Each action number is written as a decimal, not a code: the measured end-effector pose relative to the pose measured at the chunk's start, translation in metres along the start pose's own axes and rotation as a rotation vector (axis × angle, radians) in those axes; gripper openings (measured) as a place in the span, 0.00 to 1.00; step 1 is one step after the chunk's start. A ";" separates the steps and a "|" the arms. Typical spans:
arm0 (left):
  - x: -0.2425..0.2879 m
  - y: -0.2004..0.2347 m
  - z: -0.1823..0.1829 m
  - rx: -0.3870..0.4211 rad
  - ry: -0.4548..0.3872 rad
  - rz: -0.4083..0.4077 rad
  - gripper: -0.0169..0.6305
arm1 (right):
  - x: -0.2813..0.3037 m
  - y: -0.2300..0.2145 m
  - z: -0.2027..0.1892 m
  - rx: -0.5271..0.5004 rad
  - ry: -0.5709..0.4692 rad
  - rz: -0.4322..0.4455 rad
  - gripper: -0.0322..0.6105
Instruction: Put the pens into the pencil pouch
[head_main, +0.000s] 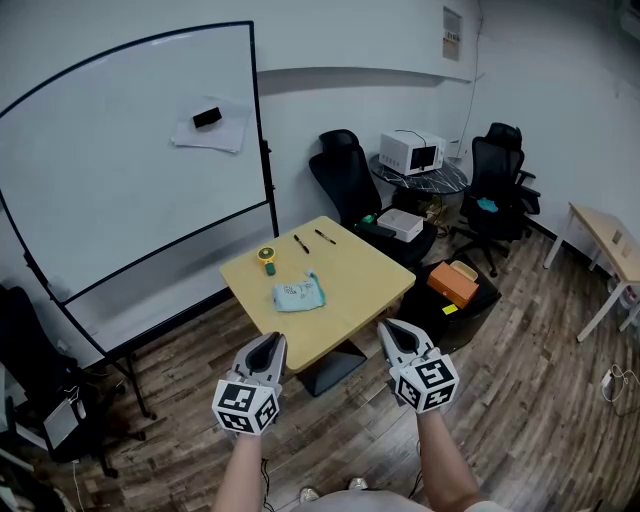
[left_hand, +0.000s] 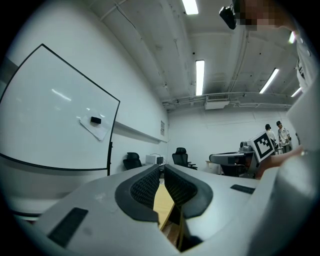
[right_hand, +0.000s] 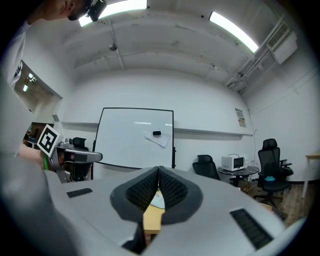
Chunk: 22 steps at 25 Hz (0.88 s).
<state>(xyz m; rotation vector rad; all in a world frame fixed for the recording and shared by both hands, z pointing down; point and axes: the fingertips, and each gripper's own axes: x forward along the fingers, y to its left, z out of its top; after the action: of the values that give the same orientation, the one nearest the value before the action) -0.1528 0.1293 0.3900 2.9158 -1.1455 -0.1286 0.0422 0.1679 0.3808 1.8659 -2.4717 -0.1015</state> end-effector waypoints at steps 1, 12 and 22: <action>0.000 -0.001 -0.001 -0.002 0.004 -0.002 0.06 | 0.000 0.000 -0.001 0.000 0.002 0.002 0.08; 0.006 -0.011 -0.001 0.008 -0.001 -0.033 0.55 | 0.002 0.000 -0.006 -0.013 0.017 0.001 0.71; 0.014 -0.016 -0.001 0.015 0.009 -0.043 0.56 | 0.004 -0.011 -0.003 -0.023 0.016 -0.002 0.74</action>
<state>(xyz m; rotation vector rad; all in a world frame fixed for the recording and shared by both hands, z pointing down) -0.1316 0.1318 0.3893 2.9525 -1.0874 -0.1070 0.0517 0.1609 0.3825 1.8526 -2.4478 -0.1148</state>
